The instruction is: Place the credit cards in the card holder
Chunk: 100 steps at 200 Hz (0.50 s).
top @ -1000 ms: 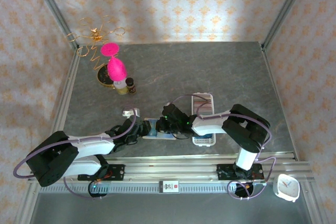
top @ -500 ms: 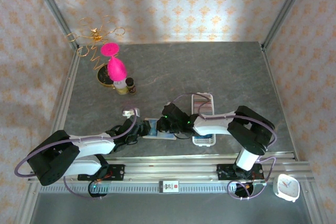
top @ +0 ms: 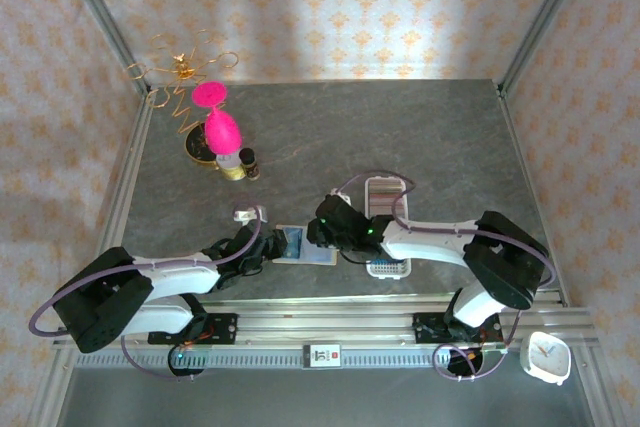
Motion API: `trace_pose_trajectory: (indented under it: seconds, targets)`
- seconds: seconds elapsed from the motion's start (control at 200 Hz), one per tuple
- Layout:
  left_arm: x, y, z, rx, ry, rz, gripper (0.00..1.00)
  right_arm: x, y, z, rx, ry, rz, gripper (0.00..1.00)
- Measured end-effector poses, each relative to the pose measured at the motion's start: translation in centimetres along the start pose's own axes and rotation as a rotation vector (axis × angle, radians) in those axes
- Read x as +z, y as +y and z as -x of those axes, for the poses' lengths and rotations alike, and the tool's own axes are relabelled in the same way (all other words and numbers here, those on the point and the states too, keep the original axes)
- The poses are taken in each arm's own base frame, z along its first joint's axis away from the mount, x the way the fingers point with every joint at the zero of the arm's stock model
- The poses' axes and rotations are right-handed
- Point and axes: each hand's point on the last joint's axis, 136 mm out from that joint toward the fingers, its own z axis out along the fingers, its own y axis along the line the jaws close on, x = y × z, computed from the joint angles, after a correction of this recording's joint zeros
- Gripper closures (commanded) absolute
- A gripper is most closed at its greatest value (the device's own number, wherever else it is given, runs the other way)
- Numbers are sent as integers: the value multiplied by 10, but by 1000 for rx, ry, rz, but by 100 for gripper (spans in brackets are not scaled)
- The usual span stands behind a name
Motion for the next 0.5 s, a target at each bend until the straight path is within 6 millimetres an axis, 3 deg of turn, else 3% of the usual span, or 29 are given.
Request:
trace_pose_trajectory:
  seconds: [0.501]
  targets:
    - [1,0,0,0,-1,-1,75,12,-21,-22,-9,58,-58,60]
